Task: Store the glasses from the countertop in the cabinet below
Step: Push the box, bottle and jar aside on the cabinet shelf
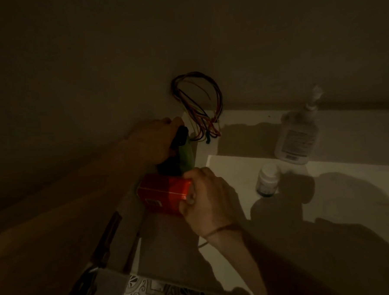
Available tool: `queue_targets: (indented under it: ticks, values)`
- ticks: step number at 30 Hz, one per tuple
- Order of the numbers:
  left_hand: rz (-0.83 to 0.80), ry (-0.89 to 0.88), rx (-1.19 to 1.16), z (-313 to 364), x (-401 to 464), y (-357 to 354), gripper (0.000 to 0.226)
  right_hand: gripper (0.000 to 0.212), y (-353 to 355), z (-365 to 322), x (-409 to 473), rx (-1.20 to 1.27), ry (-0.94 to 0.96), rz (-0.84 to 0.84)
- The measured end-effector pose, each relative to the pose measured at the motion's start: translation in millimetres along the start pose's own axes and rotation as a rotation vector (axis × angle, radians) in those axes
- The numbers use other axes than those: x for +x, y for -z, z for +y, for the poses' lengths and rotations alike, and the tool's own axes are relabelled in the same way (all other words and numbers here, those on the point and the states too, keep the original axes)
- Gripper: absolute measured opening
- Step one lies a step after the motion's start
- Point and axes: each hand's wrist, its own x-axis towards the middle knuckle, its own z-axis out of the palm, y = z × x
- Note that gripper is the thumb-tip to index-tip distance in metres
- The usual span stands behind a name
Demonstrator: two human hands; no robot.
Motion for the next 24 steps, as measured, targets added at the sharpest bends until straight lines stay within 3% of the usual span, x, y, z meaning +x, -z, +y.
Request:
queue_targets:
  ticks: [4,6,8,10,12,15,18,21,24]
  values:
    - [0.013,0.045,-0.011,6.5,-0.9,-1.1,0.084,0.066,-4.5,-4.9,4.1,0.235,-0.065,-0.006]
    - [0.096,0.059,-0.097,19.3,-7.8,2.5,0.093,0.052,5.9,7.9,-2.0,0.309,-0.093,0.035]
    - [0.340,0.034,-0.296,42.9,-20.8,4.5,0.084,0.023,28.8,32.2,-15.3,0.381,-0.085,0.194]
    - [0.560,-0.006,-0.507,77.6,-38.4,-1.2,0.066,0.007,64.3,66.1,-31.2,0.173,-0.020,0.467]
    - [0.576,-0.060,-0.631,118.7,-51.5,-14.9,0.061,0.007,104.1,101.7,-43.1,0.022,-0.023,0.643]
    - [0.442,-0.077,-0.609,174.3,-47.4,-42.6,0.090,0.018,154.3,152.9,-37.4,-0.066,-0.129,0.659]
    - [0.266,-0.062,-0.485,208.5,-29.6,-61.8,0.106,0.056,181.0,185.1,-13.9,-0.102,-0.327,0.490]
    - [0.172,-0.047,-0.480,221.7,-14.5,-71.8,0.094,0.091,188.1,188.0,16.9,0.028,-0.355,0.383]
    - [0.211,-0.021,-0.515,228.4,-7.8,-76.1,0.062,0.099,186.5,186.8,43.0,0.092,-0.306,0.278]
